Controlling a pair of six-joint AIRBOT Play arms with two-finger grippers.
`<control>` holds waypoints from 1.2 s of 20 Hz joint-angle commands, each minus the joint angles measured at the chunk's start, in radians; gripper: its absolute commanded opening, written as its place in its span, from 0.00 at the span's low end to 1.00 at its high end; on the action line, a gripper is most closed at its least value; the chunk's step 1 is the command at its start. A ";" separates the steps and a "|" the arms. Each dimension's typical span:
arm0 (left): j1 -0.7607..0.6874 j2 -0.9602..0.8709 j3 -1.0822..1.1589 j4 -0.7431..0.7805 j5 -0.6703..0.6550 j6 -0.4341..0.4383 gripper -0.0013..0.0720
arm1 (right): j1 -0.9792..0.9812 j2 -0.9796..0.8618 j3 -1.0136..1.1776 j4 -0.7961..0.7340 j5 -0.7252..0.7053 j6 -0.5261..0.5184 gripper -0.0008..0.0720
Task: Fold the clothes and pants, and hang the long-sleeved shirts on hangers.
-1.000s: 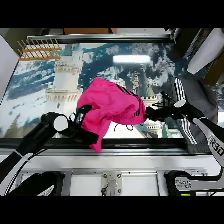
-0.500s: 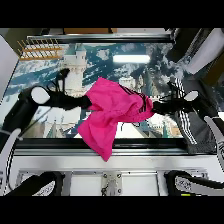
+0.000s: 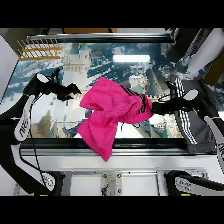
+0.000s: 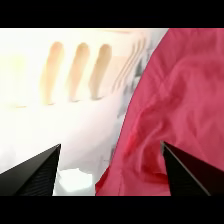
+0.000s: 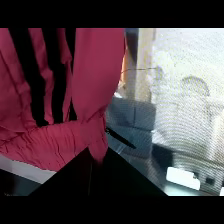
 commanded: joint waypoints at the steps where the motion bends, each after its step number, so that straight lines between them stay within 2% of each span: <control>1: -0.026 -0.139 0.125 -0.047 -0.105 0.031 0.94 | 0.010 0.001 0.001 -0.001 0.000 0.000 0.05; 3: -0.071 -0.172 0.158 -0.046 -0.132 0.045 0.94 | 0.010 0.001 0.001 0.000 0.000 0.000 0.05; 6: -0.120 -0.180 0.160 -0.045 -0.090 0.044 0.94 | 0.010 0.001 0.001 -0.001 0.000 0.000 0.05; 7: -0.130 -0.179 0.160 -0.045 -0.079 0.043 0.87 | 0.010 0.001 0.001 -0.001 0.000 0.000 0.05; 9: -0.131 -0.179 0.161 -0.049 -0.077 0.026 0.23 | 0.009 0.001 0.002 -0.001 0.000 0.000 0.05; 10: -0.131 -0.177 0.161 -0.058 -0.081 0.010 0.05 | 0.008 0.002 0.008 -0.002 0.000 -0.001 0.05; 13: -0.103 -0.083 0.163 -0.053 -0.068 0.006 0.02 | 0.004 0.016 0.099 -0.040 0.036 0.000 0.05; 15: -0.063 0.056 0.211 -0.047 -0.034 0.009 0.02 | 0.002 0.042 0.238 -0.088 0.106 0.000 0.05; 19: 0.014 0.333 0.445 -0.047 -0.060 0.010 0.02 | 0.003 0.135 0.544 -0.108 0.212 0.000 0.05; 22: 0.052 0.541 0.541 -0.047 -0.042 0.010 0.02 | 0.003 0.244 0.692 -0.106 0.220 0.000 0.05; 24: 0.065 0.691 0.505 -0.046 0.004 0.010 0.02 | 0.003 0.335 0.733 -0.106 0.219 0.000 0.05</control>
